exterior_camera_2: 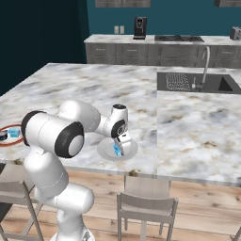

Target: Place two yogurt containers on each plate.

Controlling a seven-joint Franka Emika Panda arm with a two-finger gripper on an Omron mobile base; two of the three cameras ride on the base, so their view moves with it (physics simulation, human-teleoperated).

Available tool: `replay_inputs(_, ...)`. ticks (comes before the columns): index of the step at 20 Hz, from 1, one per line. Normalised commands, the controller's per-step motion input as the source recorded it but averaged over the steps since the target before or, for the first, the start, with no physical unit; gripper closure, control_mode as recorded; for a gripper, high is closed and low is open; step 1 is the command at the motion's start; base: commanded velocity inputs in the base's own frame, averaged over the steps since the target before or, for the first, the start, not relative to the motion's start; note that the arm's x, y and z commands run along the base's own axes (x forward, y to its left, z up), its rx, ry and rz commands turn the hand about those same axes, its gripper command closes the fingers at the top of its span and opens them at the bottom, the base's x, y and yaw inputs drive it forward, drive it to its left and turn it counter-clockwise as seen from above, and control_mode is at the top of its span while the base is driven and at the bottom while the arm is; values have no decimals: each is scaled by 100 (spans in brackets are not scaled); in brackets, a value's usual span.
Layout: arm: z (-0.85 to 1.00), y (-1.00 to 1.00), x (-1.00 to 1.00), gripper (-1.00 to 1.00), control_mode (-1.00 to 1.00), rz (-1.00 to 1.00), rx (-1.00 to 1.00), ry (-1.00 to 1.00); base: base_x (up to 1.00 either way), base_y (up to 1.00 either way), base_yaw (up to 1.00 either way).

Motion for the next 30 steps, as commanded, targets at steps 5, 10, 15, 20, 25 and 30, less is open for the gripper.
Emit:
replay_inputs(5,-7,0,1,-100,-100,0,0,-1,0,0,0)
replay_inputs(10,0,-2,3,-100,-100,0,0,-3,0,0,0)
replay_inputs(15,0,-11,8,-100,-100,0,0,-3,0,0,0)
replay_inputs(20,0,-20,20,-100,-100,0,0,-8,0,0,0)
replay_inputs(25,0,-24,27,-100,-100,0,0,-8,0,0,0)
replay_inputs(30,3,-16,22,-100,-100,0,4,-13,0,0,0)
